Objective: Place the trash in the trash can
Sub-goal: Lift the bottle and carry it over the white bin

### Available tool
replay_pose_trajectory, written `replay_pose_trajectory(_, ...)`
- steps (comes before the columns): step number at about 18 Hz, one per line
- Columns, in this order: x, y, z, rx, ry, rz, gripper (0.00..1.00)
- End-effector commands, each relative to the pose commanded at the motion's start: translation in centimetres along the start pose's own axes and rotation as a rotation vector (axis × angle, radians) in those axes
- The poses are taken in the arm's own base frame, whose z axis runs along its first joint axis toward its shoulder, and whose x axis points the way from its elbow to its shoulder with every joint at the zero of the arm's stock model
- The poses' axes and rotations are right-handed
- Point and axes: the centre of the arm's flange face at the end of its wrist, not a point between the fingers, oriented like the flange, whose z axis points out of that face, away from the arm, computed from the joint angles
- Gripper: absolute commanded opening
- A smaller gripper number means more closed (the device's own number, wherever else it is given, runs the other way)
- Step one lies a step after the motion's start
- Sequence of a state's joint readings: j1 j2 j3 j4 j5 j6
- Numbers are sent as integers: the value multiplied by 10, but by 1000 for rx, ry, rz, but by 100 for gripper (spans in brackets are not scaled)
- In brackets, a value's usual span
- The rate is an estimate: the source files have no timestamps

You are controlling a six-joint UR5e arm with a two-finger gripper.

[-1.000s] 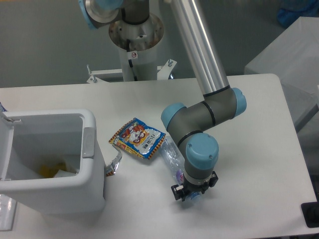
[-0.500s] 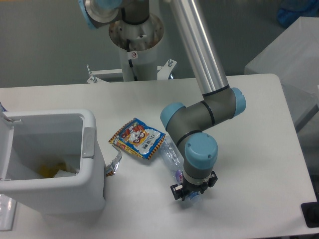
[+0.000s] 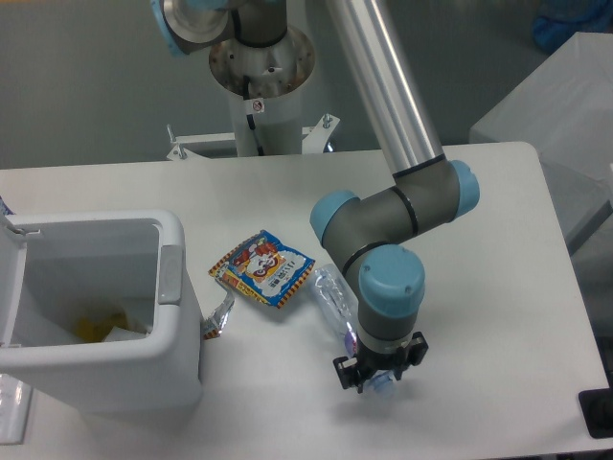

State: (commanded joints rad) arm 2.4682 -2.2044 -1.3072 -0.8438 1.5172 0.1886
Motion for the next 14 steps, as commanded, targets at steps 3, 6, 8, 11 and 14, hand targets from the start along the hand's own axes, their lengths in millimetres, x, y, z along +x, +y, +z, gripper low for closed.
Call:
replay_pose_trajectory(3, -7, -30, -42, 110, -7, 13, 67)
replay_pose_trajectory(6, -10, -50, -88, 199, -25, 17, 67)
replay_pose_trajectory(8, -10, -59, -121, 295, -34, 21, 67)
replay_pose_trajectory(11, 0, -63, -173, 417, 10, 44, 67)
replay_pose_trajectory(14, 15, -65, -206, 499, 78, 74, 67)
